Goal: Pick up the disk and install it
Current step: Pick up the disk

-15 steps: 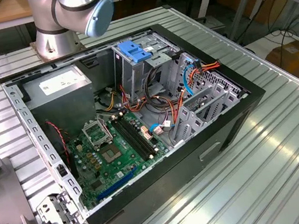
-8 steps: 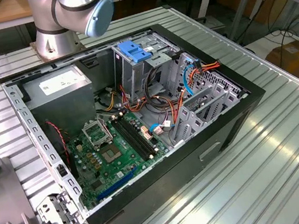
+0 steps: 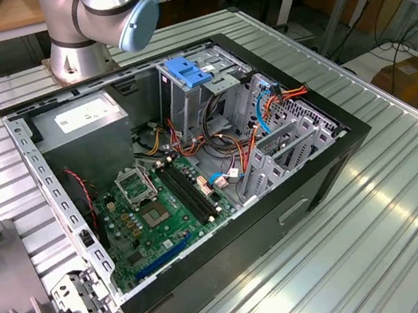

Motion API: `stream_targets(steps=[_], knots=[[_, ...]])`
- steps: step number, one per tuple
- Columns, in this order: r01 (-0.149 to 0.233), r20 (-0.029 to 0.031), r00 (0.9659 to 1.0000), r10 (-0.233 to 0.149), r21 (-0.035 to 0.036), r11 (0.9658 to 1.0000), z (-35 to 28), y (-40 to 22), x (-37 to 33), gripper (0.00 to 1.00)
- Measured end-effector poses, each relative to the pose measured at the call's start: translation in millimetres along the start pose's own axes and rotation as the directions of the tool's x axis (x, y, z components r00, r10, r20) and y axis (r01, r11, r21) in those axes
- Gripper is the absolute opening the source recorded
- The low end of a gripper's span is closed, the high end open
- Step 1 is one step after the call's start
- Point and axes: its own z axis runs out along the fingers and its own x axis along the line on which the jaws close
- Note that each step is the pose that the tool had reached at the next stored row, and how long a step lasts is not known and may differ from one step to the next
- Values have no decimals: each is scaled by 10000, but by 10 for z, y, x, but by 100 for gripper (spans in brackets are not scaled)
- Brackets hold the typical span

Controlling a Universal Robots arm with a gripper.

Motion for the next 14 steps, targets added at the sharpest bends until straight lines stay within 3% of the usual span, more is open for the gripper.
stream_targets(steps=[14], knots=[[-2, 0, 10000, 2, 1, 10000, -16, 0, 0, 37]])
